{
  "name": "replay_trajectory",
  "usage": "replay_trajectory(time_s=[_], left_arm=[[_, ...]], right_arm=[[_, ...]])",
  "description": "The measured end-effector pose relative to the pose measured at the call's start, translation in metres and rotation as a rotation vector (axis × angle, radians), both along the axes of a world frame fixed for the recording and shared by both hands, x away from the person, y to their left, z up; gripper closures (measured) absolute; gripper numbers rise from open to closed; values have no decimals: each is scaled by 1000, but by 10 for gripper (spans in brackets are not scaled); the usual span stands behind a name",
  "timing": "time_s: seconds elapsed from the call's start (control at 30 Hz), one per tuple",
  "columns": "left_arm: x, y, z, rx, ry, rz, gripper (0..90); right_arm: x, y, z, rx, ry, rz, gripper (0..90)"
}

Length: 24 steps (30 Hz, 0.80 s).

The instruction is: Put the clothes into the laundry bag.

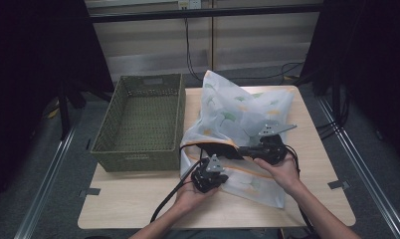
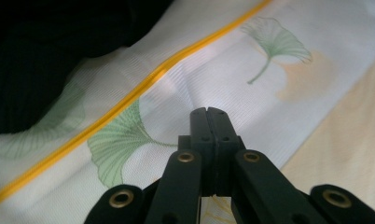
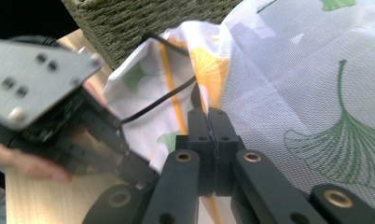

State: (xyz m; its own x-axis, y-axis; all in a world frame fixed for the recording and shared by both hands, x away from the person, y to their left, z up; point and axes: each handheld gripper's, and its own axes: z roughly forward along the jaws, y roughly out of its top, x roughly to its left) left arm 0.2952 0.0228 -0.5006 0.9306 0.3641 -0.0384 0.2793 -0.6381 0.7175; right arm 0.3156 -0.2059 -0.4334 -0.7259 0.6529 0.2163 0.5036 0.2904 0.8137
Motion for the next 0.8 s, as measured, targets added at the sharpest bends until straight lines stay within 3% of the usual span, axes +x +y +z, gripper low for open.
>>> replay_trajectory(time_s=[0.13,0.17,0.23,0.3,0.4,0.47,0.53,0.67,0.7,0.77,0.8], left_arm=[[-12,-18,0,-8,2,-55,900],[-13,-23,1,7,6,-69,900],[-16,-30,-1,-29,13,-72,900],[-17,-33,1,-5,17,-78,900],[-17,-34,0,-32,41,-75,894],[-16,-30,3,-46,41,-72,826],[-15,-21,11,-70,42,-70,694],[-11,9,31,-94,-16,-28,634],[-8,19,34,-66,-28,-2,638],[-3,33,33,-63,-9,24,627],[-3,42,32,-27,-18,37,599]], right_arm=[[-1,0,1,2,-10,8,900],[-1,1,2,4,-11,12,900],[-3,2,3,7,-19,17,900],[-4,2,5,14,-26,20,900],[-4,1,5,12,-25,24,900],[-3,0,2,10,-17,23,900],[-3,0,0,8,-9,19,900],[-4,0,0,6,-10,22,900],[-4,0,0,6,-11,22,900],[-4,-1,0,5,-12,21,900],[-4,-1,0,4,-11,20,900]])
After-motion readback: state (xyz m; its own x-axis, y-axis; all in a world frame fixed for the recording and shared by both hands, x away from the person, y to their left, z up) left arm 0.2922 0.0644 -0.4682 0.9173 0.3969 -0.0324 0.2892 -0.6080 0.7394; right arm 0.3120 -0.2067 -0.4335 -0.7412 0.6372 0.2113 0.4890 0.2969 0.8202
